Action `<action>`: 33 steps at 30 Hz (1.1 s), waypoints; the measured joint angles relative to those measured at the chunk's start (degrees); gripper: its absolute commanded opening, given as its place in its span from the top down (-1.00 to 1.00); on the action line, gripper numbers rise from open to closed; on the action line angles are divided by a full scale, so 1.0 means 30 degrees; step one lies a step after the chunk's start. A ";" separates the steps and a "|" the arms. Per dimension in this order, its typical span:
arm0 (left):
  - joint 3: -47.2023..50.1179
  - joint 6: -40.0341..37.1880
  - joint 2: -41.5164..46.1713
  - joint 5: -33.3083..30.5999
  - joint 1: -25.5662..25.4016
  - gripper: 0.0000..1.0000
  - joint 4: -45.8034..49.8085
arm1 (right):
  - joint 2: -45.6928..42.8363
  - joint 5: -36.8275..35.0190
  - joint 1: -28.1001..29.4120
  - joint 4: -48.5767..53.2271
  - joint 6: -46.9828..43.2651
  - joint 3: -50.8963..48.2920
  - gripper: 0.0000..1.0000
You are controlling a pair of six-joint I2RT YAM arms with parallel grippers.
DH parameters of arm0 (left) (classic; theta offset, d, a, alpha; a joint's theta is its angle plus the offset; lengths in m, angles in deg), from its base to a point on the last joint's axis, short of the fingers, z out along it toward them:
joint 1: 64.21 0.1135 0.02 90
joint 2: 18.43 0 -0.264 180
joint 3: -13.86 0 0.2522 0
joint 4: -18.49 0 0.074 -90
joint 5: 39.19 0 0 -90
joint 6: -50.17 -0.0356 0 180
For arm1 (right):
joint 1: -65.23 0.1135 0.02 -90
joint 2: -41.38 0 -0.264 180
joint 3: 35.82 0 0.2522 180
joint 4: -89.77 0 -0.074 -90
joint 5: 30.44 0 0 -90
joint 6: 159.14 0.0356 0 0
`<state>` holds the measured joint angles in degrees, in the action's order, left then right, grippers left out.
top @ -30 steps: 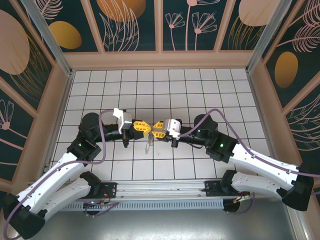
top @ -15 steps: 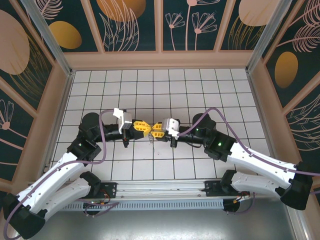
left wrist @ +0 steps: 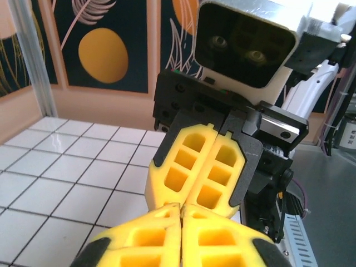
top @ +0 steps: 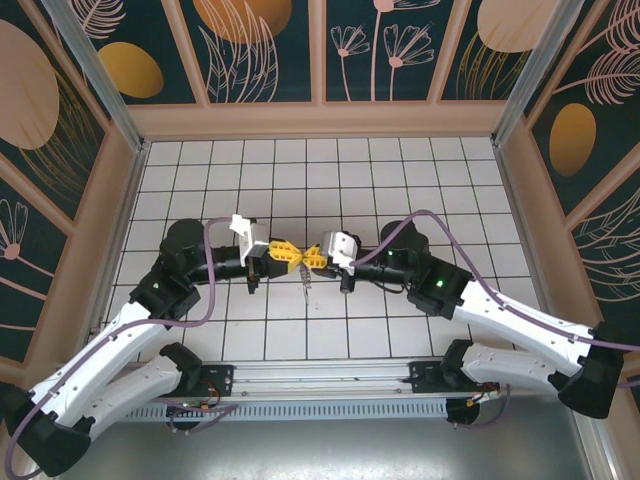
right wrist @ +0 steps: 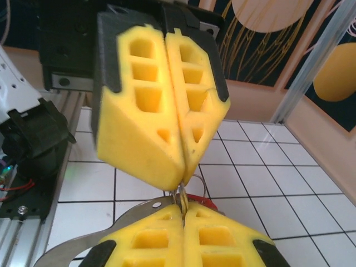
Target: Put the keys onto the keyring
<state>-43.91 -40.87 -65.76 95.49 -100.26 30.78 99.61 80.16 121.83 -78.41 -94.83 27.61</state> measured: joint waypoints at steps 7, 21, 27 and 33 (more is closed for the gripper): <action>-0.2149 -0.2718 -0.0772 -0.2965 -0.0007 0.43 0.4991 | 0.1953 -0.2084 0.0000 0.4320 -0.0699 0.3177 1.00; -0.2535 -0.4954 -0.1508 -0.4590 -0.0007 0.41 0.7949 | 0.4153 -0.2769 0.0000 0.8524 -0.0794 0.5705 1.00; -0.2535 -0.5013 -0.1858 -0.4313 -0.0007 0.43 0.7672 | 0.4371 -0.2455 0.0000 0.8794 -0.0831 0.5814 1.00; -0.2514 -0.5013 -0.2186 -0.3905 -0.0007 0.49 0.7009 | 0.4379 -0.2353 0.0007 0.8808 -0.0838 0.5814 1.00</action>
<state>-51.45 -55.91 -72.32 83.78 -100.28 51.81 112.75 73.10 121.85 -51.98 -97.35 45.05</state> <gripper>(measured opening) 0.263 0.044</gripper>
